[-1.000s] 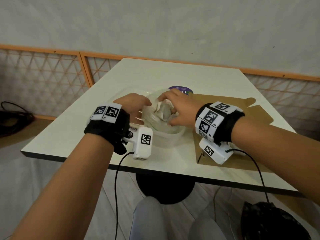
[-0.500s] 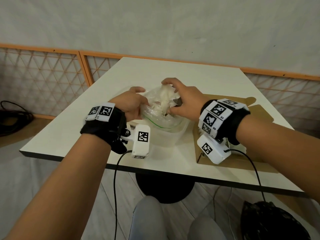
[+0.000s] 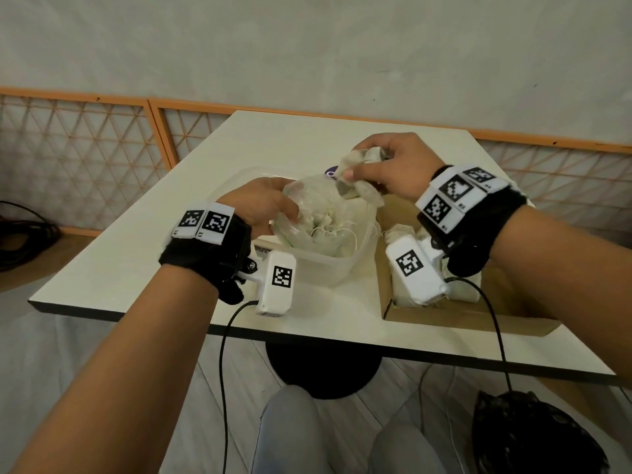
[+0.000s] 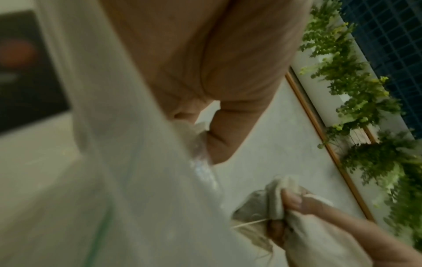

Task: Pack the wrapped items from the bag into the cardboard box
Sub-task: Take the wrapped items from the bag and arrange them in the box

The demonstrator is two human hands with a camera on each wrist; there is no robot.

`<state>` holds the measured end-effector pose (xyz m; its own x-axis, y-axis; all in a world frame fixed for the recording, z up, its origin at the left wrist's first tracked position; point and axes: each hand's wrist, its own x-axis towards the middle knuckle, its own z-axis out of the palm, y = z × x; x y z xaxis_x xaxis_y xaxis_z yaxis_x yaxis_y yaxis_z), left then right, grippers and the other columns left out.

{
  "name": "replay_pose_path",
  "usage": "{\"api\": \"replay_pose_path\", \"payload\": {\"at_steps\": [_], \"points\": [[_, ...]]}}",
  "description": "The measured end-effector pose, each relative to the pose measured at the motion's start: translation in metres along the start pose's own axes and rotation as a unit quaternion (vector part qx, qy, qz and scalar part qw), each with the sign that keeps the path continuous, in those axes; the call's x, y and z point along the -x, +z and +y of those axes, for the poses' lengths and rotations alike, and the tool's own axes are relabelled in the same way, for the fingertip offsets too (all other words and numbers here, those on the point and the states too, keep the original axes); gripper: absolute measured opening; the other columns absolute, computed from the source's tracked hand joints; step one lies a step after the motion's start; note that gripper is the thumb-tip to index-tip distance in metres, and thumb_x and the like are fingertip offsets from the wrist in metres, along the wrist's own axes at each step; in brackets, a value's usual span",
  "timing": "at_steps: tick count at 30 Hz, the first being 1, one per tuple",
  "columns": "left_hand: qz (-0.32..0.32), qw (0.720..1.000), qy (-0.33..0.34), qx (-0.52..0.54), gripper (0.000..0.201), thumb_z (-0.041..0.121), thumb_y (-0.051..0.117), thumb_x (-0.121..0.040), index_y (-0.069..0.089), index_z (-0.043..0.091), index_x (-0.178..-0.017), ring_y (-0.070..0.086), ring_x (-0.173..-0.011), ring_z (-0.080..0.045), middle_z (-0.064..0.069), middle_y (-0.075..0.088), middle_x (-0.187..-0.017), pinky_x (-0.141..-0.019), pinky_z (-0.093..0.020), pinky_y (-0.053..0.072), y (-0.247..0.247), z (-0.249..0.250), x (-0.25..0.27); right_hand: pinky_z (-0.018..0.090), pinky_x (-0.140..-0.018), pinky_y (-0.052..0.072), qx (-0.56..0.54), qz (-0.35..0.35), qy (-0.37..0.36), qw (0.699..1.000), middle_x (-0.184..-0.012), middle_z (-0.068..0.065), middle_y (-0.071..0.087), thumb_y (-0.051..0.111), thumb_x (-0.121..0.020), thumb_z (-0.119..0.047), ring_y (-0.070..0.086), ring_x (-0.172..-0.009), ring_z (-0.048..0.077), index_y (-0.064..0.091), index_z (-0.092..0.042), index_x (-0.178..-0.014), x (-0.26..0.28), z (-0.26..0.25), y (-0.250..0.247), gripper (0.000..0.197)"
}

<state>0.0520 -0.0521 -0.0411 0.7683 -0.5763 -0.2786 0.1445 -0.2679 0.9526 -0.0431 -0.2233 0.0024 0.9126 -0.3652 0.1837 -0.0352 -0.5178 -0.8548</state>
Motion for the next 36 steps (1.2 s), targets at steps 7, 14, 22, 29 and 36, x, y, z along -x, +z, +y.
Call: {"api": "replay_pose_path", "payload": {"at_steps": [7, 14, 22, 29, 36], "points": [[0.065, 0.989, -0.002, -0.13, 0.039, -0.003, 0.065, -0.07, 0.065, 0.015, -0.105, 0.063, -0.104, -0.037, -0.016, 0.067, -0.112, -0.094, -0.053, 0.049, -0.002, 0.0, -0.006, 0.042, -0.08, 0.056, -0.094, 0.008, 0.047, 0.994, -0.092, 0.013, 0.068, 0.078, -0.071, -0.006, 0.067, -0.084, 0.028, 0.066, -0.015, -0.086, 0.018, 0.011, -0.026, 0.021], [0.125, 0.941, -0.002, -0.314, 0.053, 0.012, 0.068, -0.079, 0.049, 0.012, -0.128, 0.056, -0.102, -0.031, -0.011, 0.056, -0.121, -0.094, -0.042, 0.048, 0.0, 0.002, -0.009, 0.042, -0.081, 0.054, -0.07, 0.042, 0.1, 0.992, -0.092, 0.013, 0.069, 0.076, -0.071, -0.007, 0.066, -0.086, 0.028, 0.067, -0.012, -0.088, 0.066, 0.043, -0.072, 0.02], [0.242, 0.891, 0.089, -0.373, 0.063, 0.037, 0.062, -0.086, 0.035, 0.023, -0.141, 0.035, -0.131, -0.037, -0.015, 0.026, -0.147, -0.105, -0.044, 0.032, 0.019, 0.024, 0.013, 0.046, -0.084, 0.052, -0.029, 0.037, 0.155, 0.987, -0.105, 0.022, 0.066, 0.074, -0.07, -0.006, 0.065, -0.09, 0.032, 0.063, -0.005, -0.106, 0.107, 0.065, -0.133, 0.037], [0.117, 0.905, 0.365, -0.183, 0.032, 0.015, 0.067, -0.083, 0.055, 0.024, -0.111, 0.053, -0.11, -0.009, 0.006, 0.057, -0.119, -0.091, -0.019, 0.045, 0.101, 0.043, 0.041, 0.036, -0.075, 0.056, -0.033, 0.032, 0.148, 0.988, -0.091, 0.01, 0.067, 0.075, -0.071, -0.005, 0.066, -0.084, 0.025, 0.064, -0.015, -0.093, 0.111, 0.07, -0.138, 0.026], [-0.168, 0.947, 0.23, -0.146, 0.071, 0.035, 0.076, -0.075, 0.041, 0.021, -0.136, 0.053, -0.121, -0.015, 0.003, 0.055, -0.131, -0.1, -0.038, 0.047, 0.183, 0.026, 0.031, 0.027, -0.062, 0.057, -0.121, 0.018, 0.096, 0.988, -0.085, 0.009, 0.067, 0.069, -0.076, -0.002, 0.065, -0.071, 0.019, 0.063, -0.008, -0.094, 0.096, 0.048, -0.136, 0.019]]}}
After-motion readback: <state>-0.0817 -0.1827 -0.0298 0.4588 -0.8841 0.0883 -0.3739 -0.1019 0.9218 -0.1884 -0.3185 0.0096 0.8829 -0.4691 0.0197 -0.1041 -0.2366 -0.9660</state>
